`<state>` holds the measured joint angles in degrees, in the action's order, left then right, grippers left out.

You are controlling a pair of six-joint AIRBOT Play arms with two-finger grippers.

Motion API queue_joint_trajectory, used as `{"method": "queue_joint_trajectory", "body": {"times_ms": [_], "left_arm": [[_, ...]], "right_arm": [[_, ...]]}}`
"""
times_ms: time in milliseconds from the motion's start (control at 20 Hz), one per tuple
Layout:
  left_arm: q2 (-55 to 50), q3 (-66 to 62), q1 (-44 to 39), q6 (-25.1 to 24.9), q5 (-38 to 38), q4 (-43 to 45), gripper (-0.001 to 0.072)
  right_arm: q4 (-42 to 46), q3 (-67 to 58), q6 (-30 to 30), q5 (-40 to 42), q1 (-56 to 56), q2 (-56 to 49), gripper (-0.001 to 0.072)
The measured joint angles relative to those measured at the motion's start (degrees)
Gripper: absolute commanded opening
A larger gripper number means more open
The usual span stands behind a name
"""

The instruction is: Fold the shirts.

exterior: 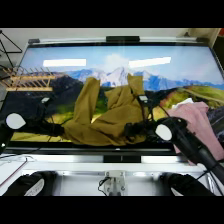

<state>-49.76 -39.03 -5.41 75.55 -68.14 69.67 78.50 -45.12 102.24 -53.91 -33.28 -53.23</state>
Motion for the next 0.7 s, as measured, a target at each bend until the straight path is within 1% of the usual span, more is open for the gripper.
{"method": "queue_joint_trajectory", "body": {"times_ms": [50,100,150,250,300,500,650,700], "left_arm": [[0.0,0.3,0.0,0.0,-0.6,0.9,0.0037],[0.1,0.5,0.0,-0.1,-1.2,1.5,0.0037],[0.2,0.7,0.0,-0.1,-1.5,2.1,0.0037],[0.3,0.9,0.0,-0.1,-2.2,2.7,0.0037],[0.4,1.0,0.0,-0.1,-2.3,2.9,0.0037],[0.4,1.1,0.0,-0.1,-2.6,3.4,0.0037],[0.4,1.1,0.0,-0.1,-2.4,3.5,0.0038],[0.4,1.1,0.0,-0.1,-2.1,3.6,0.0039]], "right_arm": [[3.0,-2.3,-2.2,-0.1,-0.1,-0.1,0.0559],[5.5,-4.6,-3.8,-0.2,-0.1,-0.3,0.0628],[7.6,-6.9,-5.6,-0.4,-0.3,-1.0,0.067],[9.4,-10.4,-8.7,-1.4,-0.3,-3.6,0.0675],[9.0,-11.6,-11.2,-2.3,-0.3,-5.5,0.0676],[0.6,-13.7,-23.3,-7.8,-0.4,-14.5,0.0676],[-3.5,-14.2,-30.1,-12.3,-0.4,-20.0,0.0675],[-4.0,-14.3,-31.8,-13.0,-0.4,-21.3,0.066]]}}
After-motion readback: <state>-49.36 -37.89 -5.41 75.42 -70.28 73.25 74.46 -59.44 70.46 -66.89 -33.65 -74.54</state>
